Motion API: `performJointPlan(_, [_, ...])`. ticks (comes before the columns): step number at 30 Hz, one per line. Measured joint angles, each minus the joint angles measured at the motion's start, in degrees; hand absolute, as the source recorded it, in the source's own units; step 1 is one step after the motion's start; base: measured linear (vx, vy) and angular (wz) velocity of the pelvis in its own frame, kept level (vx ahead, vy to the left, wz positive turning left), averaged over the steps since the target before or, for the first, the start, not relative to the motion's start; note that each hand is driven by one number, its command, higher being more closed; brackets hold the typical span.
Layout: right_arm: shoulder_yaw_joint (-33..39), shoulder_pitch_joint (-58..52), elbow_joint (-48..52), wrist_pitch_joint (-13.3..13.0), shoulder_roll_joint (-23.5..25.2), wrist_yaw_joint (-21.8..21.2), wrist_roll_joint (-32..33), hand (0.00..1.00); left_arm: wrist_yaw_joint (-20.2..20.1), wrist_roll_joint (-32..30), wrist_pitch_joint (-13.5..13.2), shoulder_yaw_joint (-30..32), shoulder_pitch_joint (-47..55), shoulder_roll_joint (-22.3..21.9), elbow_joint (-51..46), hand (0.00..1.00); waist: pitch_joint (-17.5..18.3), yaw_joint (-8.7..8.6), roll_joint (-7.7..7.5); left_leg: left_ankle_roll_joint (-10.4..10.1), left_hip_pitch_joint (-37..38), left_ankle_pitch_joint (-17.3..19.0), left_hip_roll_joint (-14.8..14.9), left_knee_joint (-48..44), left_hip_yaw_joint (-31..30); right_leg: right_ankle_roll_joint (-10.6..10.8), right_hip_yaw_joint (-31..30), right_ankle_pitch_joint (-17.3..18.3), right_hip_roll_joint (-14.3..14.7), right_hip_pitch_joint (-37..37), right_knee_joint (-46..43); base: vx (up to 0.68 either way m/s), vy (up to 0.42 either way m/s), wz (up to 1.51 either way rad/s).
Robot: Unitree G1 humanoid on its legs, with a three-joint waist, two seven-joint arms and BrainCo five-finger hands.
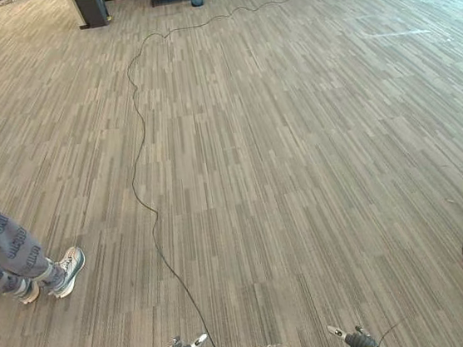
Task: Pick up cushions and gather them together orderly.
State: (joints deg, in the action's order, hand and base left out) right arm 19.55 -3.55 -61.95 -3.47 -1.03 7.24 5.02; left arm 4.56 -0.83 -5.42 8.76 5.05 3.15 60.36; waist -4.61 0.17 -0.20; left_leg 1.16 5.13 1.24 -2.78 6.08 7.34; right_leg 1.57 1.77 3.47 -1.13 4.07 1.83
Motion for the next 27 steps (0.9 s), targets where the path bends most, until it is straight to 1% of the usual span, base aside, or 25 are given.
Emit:
performJointPlan(8, [-0.12,0.11,-0.06,0.0,0.09,-0.01,-0.01,0.0,-0.02,-0.12,0.19,-1.98,-0.35,0.04,0.15,0.0,0.0,-0.03,-0.01,-0.02,0.0,0.01,0.02,-0.13,0.04,-0.03,0.06,-0.02,-0.02,0.23,0.33,0.0,0.0,0.0])
performJointPlan(14, [-0.53,0.11,-0.05,0.0,0.08,-0.01,-0.02,0.0,-0.03,-0.09,0.41,-1.97,-0.39,0.03,0.03,0.0,-0.18,-0.11,0.05,-0.17,-0.17,0.11,0.23,-0.13,0.54,-0.16,-0.34,0.05,0.07,-0.15,0.1,0.0,-0.008,-0.03])
performJointPlan(16, [-0.51,0.2,0.01,0.0,0.04,-0.01,-0.02,0.0,-0.02,-0.07,0.67,-1.91,-0.53,-0.04,-0.01,0.0,-0.39,-0.13,0.17,-0.41,-0.2,0.27,0.39,-0.15,1.32,-0.4,-0.54,0.5,0.17,-0.8,-0.93,0.0,-0.017,-0.14])
performJointPlan(17, [-0.48,0.3,0.16,-0.04,0.05,-0.02,-0.02,0.0,-0.04,-0.08,0.71,-1.68,-0.6,-0.11,-0.05,0.0,-0.61,-0.08,0.23,-0.98,-0.27,0.71,0.59,-0.23,1.68,-0.66,-0.93,1.54,0.3,-1.96,-2.76,0.02,-0.024,-0.15])
performJointPlan(18, [-0.46,0.49,0.46,-0.14,0.21,-0.05,0.01,0.0,-0.18,-0.09,0.73,-0.73,-0.82,-0.05,-0.14,0.0,-1.24,-0.14,-0.08,-1.57,-1.37,2.5,0.83,-3.01,2.42,-0.93,-1.18,3.16,0.28,-3.19,-5.64,0.03,-0.031,-0.16])
performJointPlan(19, [-0.44,0.59,0.54,-0.2,0.32,-0.06,0.0,0.0,-0.22,-0.02,0.73,-0.49,-1.02,-0.07,-0.27,0.0,-1.75,-0.1,-0.28,-1.61,-2.0,3.3,0.98,-4.71,2.62,-1.03,-1.34,3.63,0.24,-3.37,-6.47,0.03,-0.05,-0.17])
performJointPlan(20, [-0.44,0.77,1.03,-0.35,0.74,-0.08,0.01,0.0,-0.21,-0.01,0.77,1.69,-1.23,-0.49,-1.55,0.0,-2.85,0.27,-0.69,-1.84,-5.1,7.49,2.09,-13.16,3.48,-1.51,-2.07,5.57,0.4,-4.14,-9.48,0.04,-0.07,-0.13])
performJointPlan(21, [-0.43,0.57,2.25,-0.35,1.02,-0.06,0.02,0.0,-0.21,0.01,0.83,2.87,-1.18,-0.8,-2.4,0.0,-3.48,0.26,-0.7,-2.41,-7.25,9.9,3.07,-19.29,4.2,-1.88,-1.99,6.62,0.63,-4.22,-10.81,0.04,-0.08,-0.09])
performJointPlan(22, [-0.5,0.12,3.28,-0.5,1.12,-0.06,0.05,0.0,-0.27,0.02,0.82,4.2,-1.18,-1.18,-3.09,0.0,-3.88,0.26,-0.59,-2.85,-10.59,11.93,4.53,-27.06,5.49,-2.46,-1.91,8.04,0.89,-4.6,-12.16,0.04,-0.093,0.06])
performJointPlan(23, [-0.74,-0.36,4.71,-0.45,1.15,-0.05,0.07,0.0,-0.23,0.36,0.79,6.21,-1.4,-1.89,-4.64,0.0,-4.69,0.28,-0.6,-3.12,-15.94,12.58,7.12,-39.6,7.55,-3.44,-1.83,9.58,1.19,-4.2,-13.68,0.05,-0.065,0.04])
performJointPlan(24, [-1.42,-0.35,5.2,-0.51,1.29,0.04,0.22,0.0,-0.22,0.86,0.73,7.02,-1.32,-2.21,-5.79,0.0,-5.03,0.71,-0.63,-2.69,-19.54,13.93,9.81,-47.03,9.5,-3.93,-1.64,10.5,1.41,-3.62,-14.22,0.09,-0.042,0.03])
performJointPlan(25, [-1.82,-0.44,5.19,-0.45,0.91,0.07,0.28,0.0,-0.22,1.02,0.73,7.12,-1.18,-2.44,-6.36,0.0,-5.02,0.83,-0.21,-2.73,-20.79,14.89,11.28,-48.97,10.25,-4.07,-1.62,11.19,1.43,-2.88,-14.44,0.17,0.014,0.06])
performJointPlan(26, [-1.82,-0.65,5.22,-0.45,0.58,0.12,0.71,0.0,-0.25,1.11,0.74,7.05,-1.02,-2.63,-6.76,0.0,-4.94,0.76,0.19,-3.46,-22.23,15.62,12.54,-48.85,11.18,-3.89,-1.63,12.37,1.04,-1.48,-14.43,0.25,0.06,0.1])
performJointPlan(27, [-1.77,-0.81,5.33,-0.45,0.52,0.13,0.85,0.0,-0.26,1.4,0.69,7.05,-1.01,-2.91,-6.98,0.0,-4.94,0.87,0.3,-3.34,-23.34,15.54,12.76,-46.26,11.22,-3.5,-1.94,13.09,0.4,-0.38,-14.21,0.28,0.088,0.06])
